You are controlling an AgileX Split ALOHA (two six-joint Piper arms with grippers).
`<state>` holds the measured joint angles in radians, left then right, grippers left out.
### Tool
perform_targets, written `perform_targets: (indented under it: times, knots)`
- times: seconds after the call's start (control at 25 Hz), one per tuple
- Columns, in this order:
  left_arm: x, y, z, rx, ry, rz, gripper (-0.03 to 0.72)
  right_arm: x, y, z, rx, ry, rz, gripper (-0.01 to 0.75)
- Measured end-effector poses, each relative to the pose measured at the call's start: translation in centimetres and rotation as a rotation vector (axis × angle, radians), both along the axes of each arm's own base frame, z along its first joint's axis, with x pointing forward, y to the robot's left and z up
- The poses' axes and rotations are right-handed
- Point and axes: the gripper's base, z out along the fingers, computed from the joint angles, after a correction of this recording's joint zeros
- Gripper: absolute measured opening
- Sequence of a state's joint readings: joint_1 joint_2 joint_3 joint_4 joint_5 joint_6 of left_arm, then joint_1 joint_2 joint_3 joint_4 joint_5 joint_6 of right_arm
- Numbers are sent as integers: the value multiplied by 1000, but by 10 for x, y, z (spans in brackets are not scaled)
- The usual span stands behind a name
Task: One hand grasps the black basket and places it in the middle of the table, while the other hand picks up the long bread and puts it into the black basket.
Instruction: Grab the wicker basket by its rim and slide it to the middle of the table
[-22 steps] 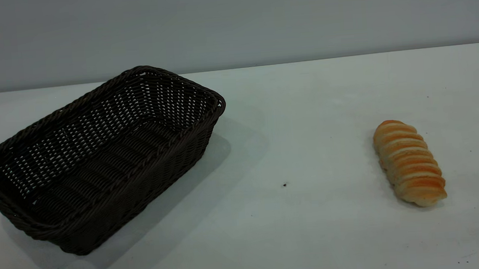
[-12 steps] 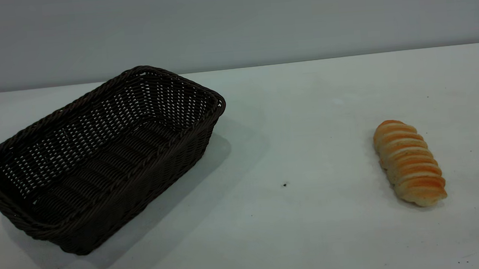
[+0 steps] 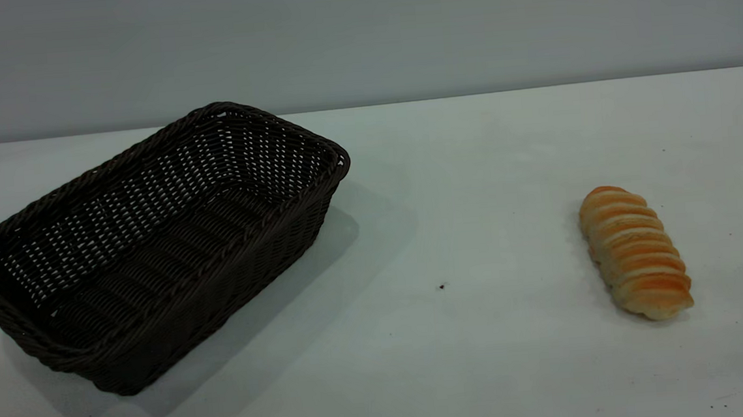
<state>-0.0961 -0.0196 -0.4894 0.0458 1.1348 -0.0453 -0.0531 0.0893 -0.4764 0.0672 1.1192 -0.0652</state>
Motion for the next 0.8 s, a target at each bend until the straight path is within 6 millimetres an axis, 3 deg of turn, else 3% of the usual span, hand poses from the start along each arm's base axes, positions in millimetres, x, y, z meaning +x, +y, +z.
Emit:
perform_targets:
  times: [0.68,0.8]
  knots:
    - [0,0,0,1,-2,-1,544,0,0,0,0,-1,0,333]
    - [0,-2,8,-20,-59,-13,544,0,1,5,-2,-28,12,333]
